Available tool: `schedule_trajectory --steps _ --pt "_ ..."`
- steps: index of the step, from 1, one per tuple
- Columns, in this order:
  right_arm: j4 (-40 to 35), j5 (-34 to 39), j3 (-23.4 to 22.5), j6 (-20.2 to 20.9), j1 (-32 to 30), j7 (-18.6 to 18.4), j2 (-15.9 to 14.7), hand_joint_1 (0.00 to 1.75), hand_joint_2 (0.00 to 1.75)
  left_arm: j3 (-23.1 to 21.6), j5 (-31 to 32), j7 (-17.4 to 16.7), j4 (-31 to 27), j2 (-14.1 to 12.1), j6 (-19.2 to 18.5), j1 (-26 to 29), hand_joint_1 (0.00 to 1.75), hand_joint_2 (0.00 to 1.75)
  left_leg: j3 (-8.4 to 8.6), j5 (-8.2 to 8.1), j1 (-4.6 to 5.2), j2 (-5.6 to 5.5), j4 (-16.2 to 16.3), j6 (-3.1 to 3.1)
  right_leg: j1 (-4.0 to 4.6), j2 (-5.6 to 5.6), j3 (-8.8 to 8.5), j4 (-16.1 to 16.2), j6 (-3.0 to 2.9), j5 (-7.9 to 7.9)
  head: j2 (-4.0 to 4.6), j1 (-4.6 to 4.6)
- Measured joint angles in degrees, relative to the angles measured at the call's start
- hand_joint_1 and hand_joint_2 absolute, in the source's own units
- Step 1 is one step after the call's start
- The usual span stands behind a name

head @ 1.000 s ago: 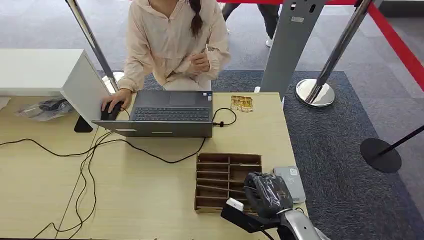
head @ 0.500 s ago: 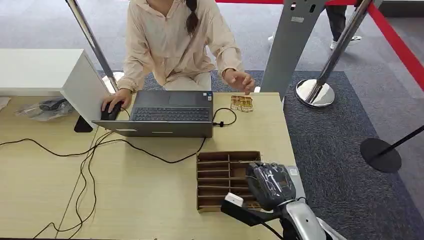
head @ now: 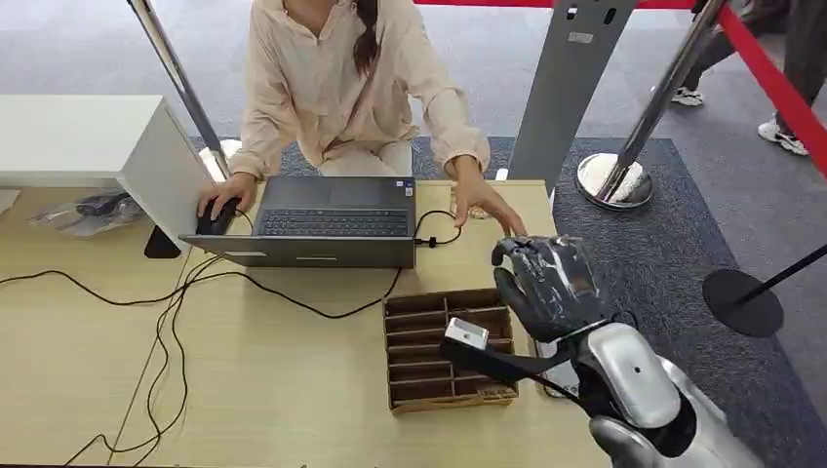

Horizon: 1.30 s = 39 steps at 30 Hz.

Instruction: Pass the card to the sensor for recognition and then transmit it.

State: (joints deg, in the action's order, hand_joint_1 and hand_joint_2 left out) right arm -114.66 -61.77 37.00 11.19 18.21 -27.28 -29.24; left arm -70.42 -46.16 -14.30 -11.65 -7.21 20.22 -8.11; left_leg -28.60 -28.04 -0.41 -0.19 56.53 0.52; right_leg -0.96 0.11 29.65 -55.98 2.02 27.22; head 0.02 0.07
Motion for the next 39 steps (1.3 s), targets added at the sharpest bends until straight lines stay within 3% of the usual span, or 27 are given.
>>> schedule_trajectory --steps 13,26,39 --pt "-2.80 1.97 -1.75 0.46 10.54 0.15 0.09 1.66 1.75 0.00 0.81 1.27 0.00 0.07 -0.85 -0.04 0.00 0.00 0.00 0.00 0.00 0.00 0.00 0.00 0.00 0.00 0.00 0.00 0.00 0.00 0.00 0.00" --pt "-1.82 2.49 -1.95 -0.06 12.77 0.13 0.59 1.75 1.75 0.00 1.18 2.08 0.00 0.24 -1.27 -0.06 0.00 0.00 -0.02 0.00 0.00 -0.03 0.00 0.00 0.00 0.00 0.00 0.00 0.00 0.00 0.00 0.02" --pt "-0.20 2.56 -1.75 -0.46 12.93 0.09 1.05 1.69 1.75 -0.02 1.33 2.34 0.00 0.55 -1.53 -0.05 0.00 0.00 -0.08 -0.01 0.00 -0.04 0.00 0.00 0.00 0.01 0.02 0.00 0.01 0.01 0.00 0.02"
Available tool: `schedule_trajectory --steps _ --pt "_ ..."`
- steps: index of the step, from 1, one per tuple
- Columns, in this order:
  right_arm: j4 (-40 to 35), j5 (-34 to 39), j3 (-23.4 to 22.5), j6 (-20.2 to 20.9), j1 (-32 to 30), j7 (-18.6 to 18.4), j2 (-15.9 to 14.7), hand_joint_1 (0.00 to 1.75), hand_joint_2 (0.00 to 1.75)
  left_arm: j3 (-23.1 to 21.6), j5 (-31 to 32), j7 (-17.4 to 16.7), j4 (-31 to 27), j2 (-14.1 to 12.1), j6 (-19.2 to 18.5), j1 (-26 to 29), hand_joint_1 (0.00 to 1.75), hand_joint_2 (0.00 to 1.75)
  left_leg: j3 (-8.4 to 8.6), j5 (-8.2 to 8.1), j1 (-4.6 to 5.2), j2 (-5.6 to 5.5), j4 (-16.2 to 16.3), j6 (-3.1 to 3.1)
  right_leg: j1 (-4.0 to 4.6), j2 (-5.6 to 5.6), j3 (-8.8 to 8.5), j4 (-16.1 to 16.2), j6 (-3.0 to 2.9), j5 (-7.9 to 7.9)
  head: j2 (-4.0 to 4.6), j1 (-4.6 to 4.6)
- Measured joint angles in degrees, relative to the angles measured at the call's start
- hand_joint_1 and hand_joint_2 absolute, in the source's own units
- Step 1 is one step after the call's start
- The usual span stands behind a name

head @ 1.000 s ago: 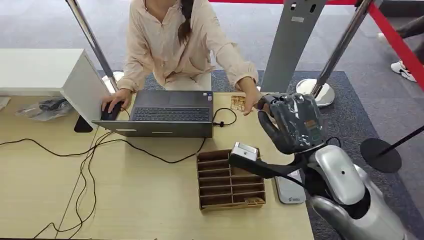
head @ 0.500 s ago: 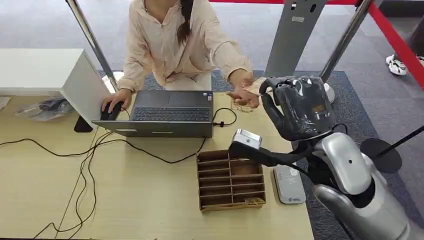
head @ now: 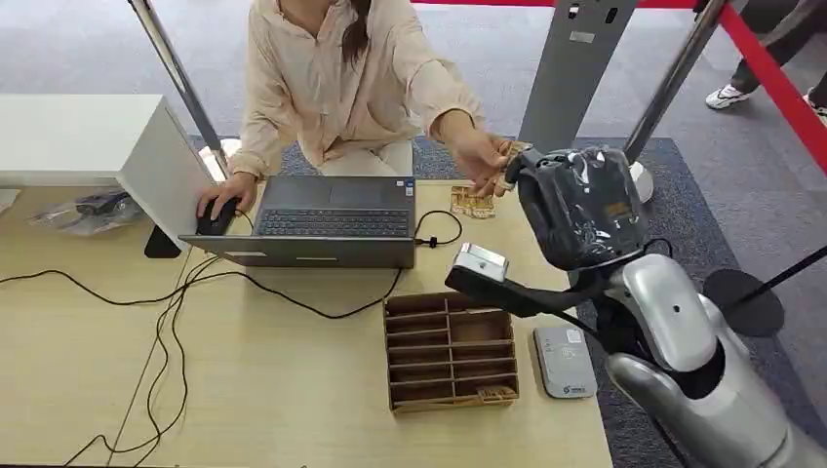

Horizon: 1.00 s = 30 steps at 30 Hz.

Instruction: Pass the card to the sensor for recognition and then transmit it.

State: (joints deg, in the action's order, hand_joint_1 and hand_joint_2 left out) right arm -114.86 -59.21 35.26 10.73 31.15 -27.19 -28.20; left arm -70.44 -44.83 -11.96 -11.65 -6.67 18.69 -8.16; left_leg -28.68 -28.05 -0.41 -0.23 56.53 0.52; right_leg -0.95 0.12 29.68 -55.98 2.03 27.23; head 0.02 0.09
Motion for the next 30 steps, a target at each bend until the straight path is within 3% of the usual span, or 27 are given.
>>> schedule_trajectory --steps 4,5,6,7,8,20,30 --pt "0.48 0.04 0.37 -0.39 0.18 0.00 0.26 1.52 1.75 0.00 0.07 0.07 0.00 0.09 0.00 -0.05 0.00 0.00 0.00 -0.01 0.00 0.00 0.00 0.00 0.00 0.00 0.00 0.00 0.02 0.02 0.00 -0.02" --pt "0.61 0.05 0.42 -0.52 0.20 0.00 0.37 0.45 1.75 0.00 0.07 0.07 0.00 0.09 0.00 -0.05 0.00 0.00 0.00 -0.01 0.00 0.00 0.00 0.00 0.00 0.00 0.00 0.00 0.02 0.02 0.00 0.00" --pt "0.74 0.07 0.46 -0.72 0.22 0.00 0.44 0.14 1.75 0.00 0.07 0.07 0.00 0.09 0.00 -0.05 0.00 0.00 0.01 -0.01 0.00 0.00 0.00 0.00 0.00 0.00 0.00 0.00 0.02 0.02 0.00 -0.02" --pt "0.83 0.07 0.52 -0.92 0.21 0.00 0.46 0.14 1.75 0.00 0.07 0.07 0.00 0.09 -0.02 -0.05 0.00 0.00 0.01 -0.01 0.00 0.00 0.00 -0.01 0.00 0.00 0.00 0.00 0.02 0.02 0.00 0.00" --pt "0.92 0.07 0.57 -1.14 0.21 0.00 0.48 0.00 1.75 0.00 0.07 0.07 0.00 0.09 -0.02 -0.05 0.00 0.00 0.01 -0.01 0.00 0.00 0.00 -0.01 0.00 0.00 0.00 0.00 0.02 0.02 0.00 -0.02" --pt "1.23 -1.03 0.44 -4.90 -0.86 -0.52 0.61 0.00 1.75 -0.09 -0.04 -0.22 0.00 0.15 -0.09 -0.02 0.00 0.00 0.04 -0.01 0.00 0.01 0.00 0.00 0.00 0.00 0.00 0.00 0.02 0.02 0.00 -0.02" --pt "-0.09 -1.97 -0.07 -5.64 -2.84 -0.96 0.46 0.00 1.75 -0.09 -0.37 -0.79 0.00 0.13 -0.09 0.00 0.00 0.00 0.05 -0.01 0.00 0.01 0.00 -0.01 0.00 0.00 0.00 0.00 0.02 0.02 0.00 -0.02"
